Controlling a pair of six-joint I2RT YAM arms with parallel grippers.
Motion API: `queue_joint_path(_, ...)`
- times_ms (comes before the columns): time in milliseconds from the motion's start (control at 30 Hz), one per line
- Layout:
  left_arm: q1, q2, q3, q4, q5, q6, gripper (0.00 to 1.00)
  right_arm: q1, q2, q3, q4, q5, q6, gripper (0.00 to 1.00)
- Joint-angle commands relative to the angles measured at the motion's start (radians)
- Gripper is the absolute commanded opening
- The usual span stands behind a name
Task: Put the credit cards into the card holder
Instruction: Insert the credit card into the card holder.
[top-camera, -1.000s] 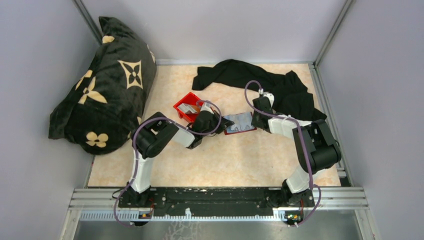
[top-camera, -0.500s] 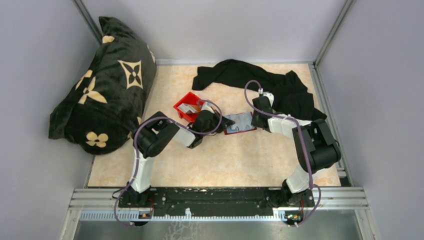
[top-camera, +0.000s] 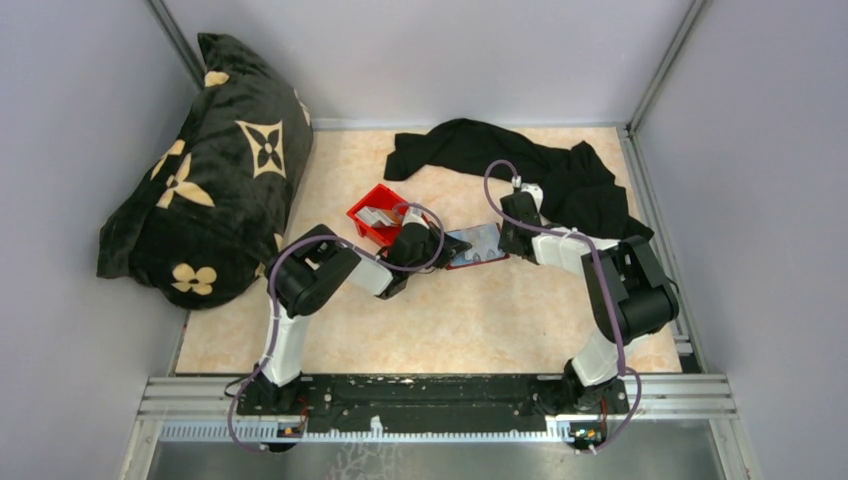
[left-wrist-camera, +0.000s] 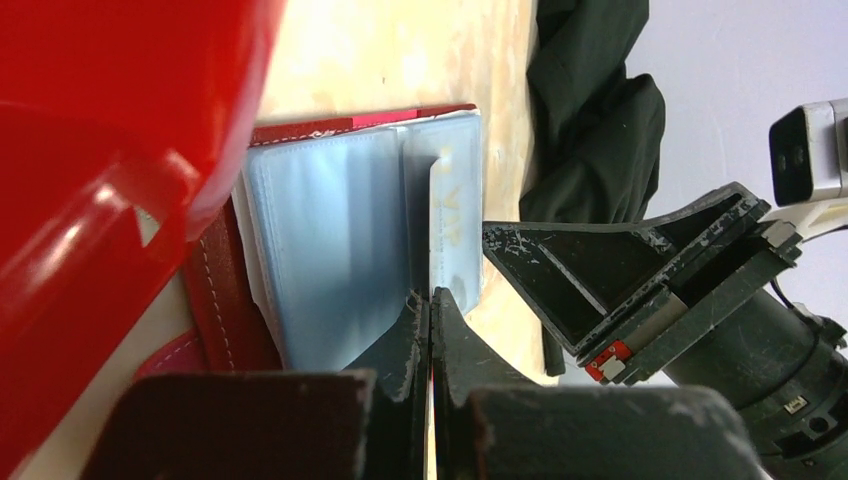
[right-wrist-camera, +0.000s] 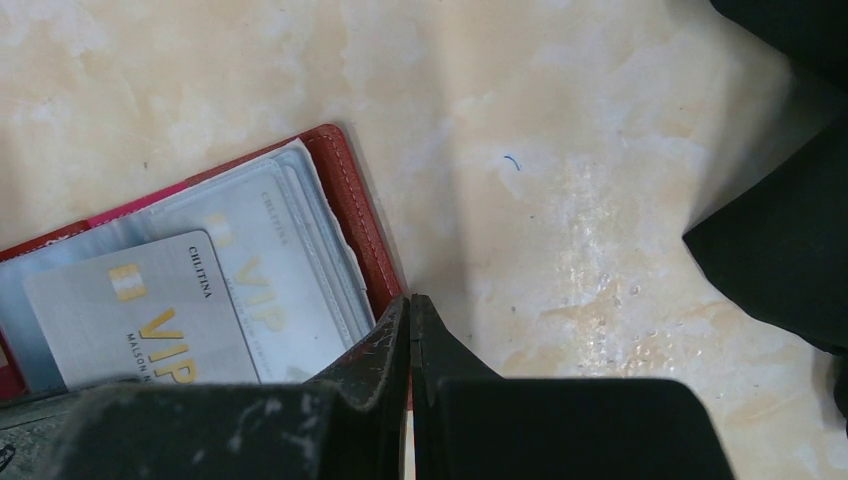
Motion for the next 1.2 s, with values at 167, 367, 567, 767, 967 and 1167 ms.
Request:
queue_joint_path(167, -0.024, 0.002, -0.023, -0.068, -0.095, -0.048, 0.00, 0.032, 0.047, -0.037, -0.072, -0.071, 0.013, 0.00)
queue_joint_path(367, -0.027, -0.024, -0.042, -0.084, -0.136, -0.046, 0.00, 0.032, 0.049, -0.046, -0.065, -0.076, 0.016, 0.00)
queue_joint_path(567, -0.026, -0.060, -0.075, -0.087, -0.173, -0.035, 0.00, 0.032, 0.050, -0.046, -0.066, -0.072, 0.014, 0.00)
queue_joint_path(767, -0.024, -0.098, -0.107, -0.093, -0.199, -0.004, 0.00, 0.032, 0.054, -0.044, -0.061, -0.079, 0.017, 0.00)
queue_joint_path(967, -0.024, -0.066, -0.094, -0.050, -0.171, -0.005, 0.00, 0.032, 0.051, -0.048, -0.062, -0.075, 0.014, 0.00)
queue_joint_path(1167, -0.022, -0.062, -0.086, -0.024, -0.172, -0.003, 0.00, 0.032, 0.062, -0.050, -0.058, -0.077, 0.014, 0.00)
